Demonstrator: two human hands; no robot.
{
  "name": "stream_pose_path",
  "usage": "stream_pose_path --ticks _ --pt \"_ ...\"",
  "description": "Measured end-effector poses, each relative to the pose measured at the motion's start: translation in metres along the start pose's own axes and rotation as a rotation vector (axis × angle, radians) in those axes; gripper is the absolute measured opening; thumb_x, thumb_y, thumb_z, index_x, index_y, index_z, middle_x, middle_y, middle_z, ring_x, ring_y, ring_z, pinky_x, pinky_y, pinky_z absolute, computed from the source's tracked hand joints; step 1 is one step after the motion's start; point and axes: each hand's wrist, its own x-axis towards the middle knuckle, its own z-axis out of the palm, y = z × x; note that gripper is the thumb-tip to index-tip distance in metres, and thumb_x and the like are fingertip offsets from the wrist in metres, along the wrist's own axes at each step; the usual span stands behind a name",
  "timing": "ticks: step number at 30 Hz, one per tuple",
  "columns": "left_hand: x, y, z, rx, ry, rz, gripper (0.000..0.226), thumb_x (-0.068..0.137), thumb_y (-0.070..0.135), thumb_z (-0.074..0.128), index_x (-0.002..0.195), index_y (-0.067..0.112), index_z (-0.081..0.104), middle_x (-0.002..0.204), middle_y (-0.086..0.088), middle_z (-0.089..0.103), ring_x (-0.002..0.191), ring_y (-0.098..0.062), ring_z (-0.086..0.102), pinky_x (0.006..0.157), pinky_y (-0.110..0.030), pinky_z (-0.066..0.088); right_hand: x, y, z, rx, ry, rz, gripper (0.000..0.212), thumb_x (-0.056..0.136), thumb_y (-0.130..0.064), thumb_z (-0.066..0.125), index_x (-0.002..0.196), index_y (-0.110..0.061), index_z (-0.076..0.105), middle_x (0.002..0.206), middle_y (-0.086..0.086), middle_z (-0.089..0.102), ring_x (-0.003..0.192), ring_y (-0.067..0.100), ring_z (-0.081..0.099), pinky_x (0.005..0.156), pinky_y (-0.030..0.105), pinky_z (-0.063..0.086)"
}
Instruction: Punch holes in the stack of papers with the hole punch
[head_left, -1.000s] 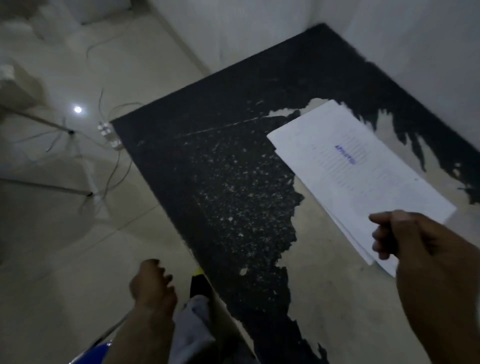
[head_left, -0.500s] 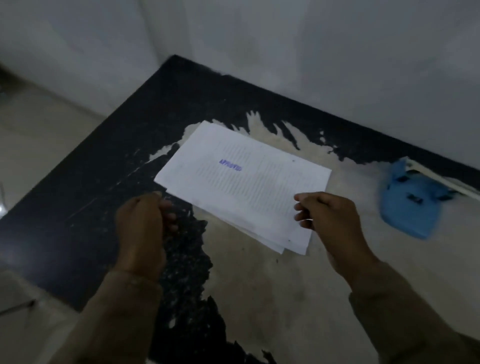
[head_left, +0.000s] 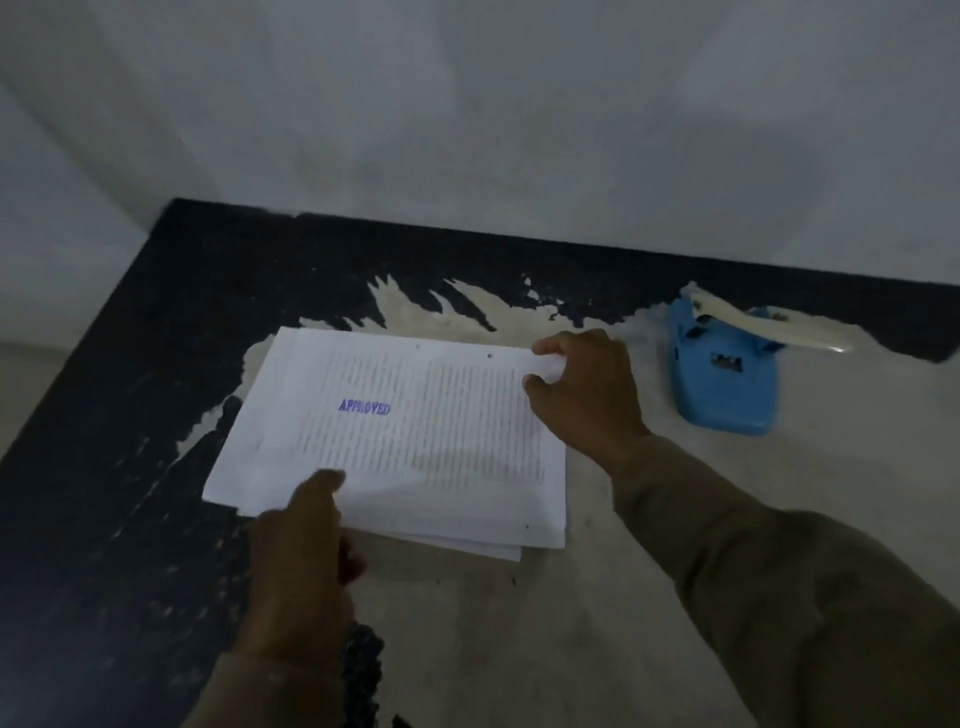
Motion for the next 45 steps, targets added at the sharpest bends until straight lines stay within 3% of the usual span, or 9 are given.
stream_pose_path --ticks 4,6,7,8,18,30,33,38,45 --pt "-0.011 -0.007 0.011 -0.018 0.018 -0.133 0.049 0.083 0.029 0.066 0.128 0.013 0.053 0.096 -0.022 0.055 0.077 -0.030 0.050 0.064 -0.036 0.045 0.016 -0.006 0.006 -0.179 -0.069 -0.141 0.062 0.076 -0.049 0.070 0.130 -0.023 0.052 0.133 0.001 0.051 0.123 0.024 0.043 0.101 0.041 0.043" --pt "-0.014 -0.005 0.015 -0.033 0.020 -0.148 0.048 0.084 0.028 0.065 0.129 0.019 0.052 0.138 -0.028 0.048 0.127 -0.053 0.042 0.073 -0.041 0.048 0.021 -0.011 0.008 -0.289 -0.099 -0.194 0.073 0.074 -0.058 0.068 0.134 -0.023 0.047 0.135 0.003 0.048 0.125 0.026 0.042 0.102 0.044 0.040" --pt "-0.013 -0.004 0.016 -0.050 0.006 -0.136 0.045 0.084 0.027 0.063 0.128 0.022 0.052 0.146 -0.025 0.043 0.100 -0.020 0.037 0.080 -0.044 0.049 0.023 -0.013 0.009 -0.335 -0.114 -0.217 0.076 0.072 -0.062 0.067 0.134 -0.023 0.046 0.135 0.004 0.048 0.124 0.026 0.042 0.102 0.045 0.039" --pt "-0.013 -0.001 0.018 -0.063 0.001 -0.125 0.042 0.084 0.027 0.062 0.125 0.024 0.053 0.145 -0.022 0.045 0.108 -0.040 0.051 0.086 -0.047 0.050 0.024 -0.015 0.010 -0.367 -0.130 -0.236 0.077 0.071 -0.064 0.066 0.133 -0.022 0.046 0.134 0.004 0.049 0.123 0.026 0.043 0.102 0.045 0.039" --pt "0.007 0.005 0.020 -0.105 -0.004 -0.061 0.010 0.079 0.026 0.068 0.082 0.029 0.059 0.089 0.002 0.062 0.077 -0.022 0.055 0.060 -0.031 0.043 0.020 -0.019 0.013 -0.409 -0.278 -0.170 0.072 0.062 -0.069 0.069 0.112 -0.020 0.050 0.112 0.003 0.055 0.103 0.023 0.051 0.091 0.044 0.046" --pt "0.033 0.014 0.020 0.082 0.011 0.073 0.014 0.082 0.023 0.071 0.086 0.011 0.066 0.086 -0.011 0.068 0.077 -0.031 0.064 0.063 -0.036 0.055 -0.005 -0.012 0.005 0.168 -0.621 0.062 0.032 0.087 -0.033 0.060 0.118 -0.023 0.057 0.103 -0.006 0.062 0.087 0.010 0.060 0.064 0.021 0.044" --pt "0.037 0.017 0.017 0.210 -0.023 0.162 0.017 0.087 0.017 0.067 0.071 0.010 0.065 0.071 -0.002 0.067 0.066 -0.024 0.063 0.054 -0.024 0.046 -0.026 -0.001 -0.004 0.355 -0.564 0.101 0.017 0.088 -0.029 0.063 0.105 -0.035 0.062 0.091 -0.018 0.066 0.081 0.004 0.065 0.059 0.016 0.046" --pt "0.041 0.026 0.022 0.418 -0.075 0.207 0.070 0.080 0.034 0.074 0.138 0.008 0.044 0.137 -0.014 0.053 0.119 -0.035 0.055 0.100 -0.047 0.047 -0.071 0.007 -0.020 0.527 -0.356 0.042 0.016 0.090 -0.040 0.059 0.101 -0.051 0.060 0.095 -0.034 0.068 0.082 -0.011 0.066 0.056 0.005 0.049" --pt "0.026 0.067 0.040 0.123 -0.561 0.546 0.030 0.089 0.009 0.061 0.116 0.019 0.069 0.112 0.003 0.074 0.103 -0.016 0.070 0.086 -0.035 0.056 -0.086 -0.002 -0.044 0.542 0.023 -0.142 0.023 0.090 -0.033 0.059 0.108 -0.046 0.057 0.096 -0.045 0.063 0.094 -0.021 0.058 0.070 -0.003 0.043"
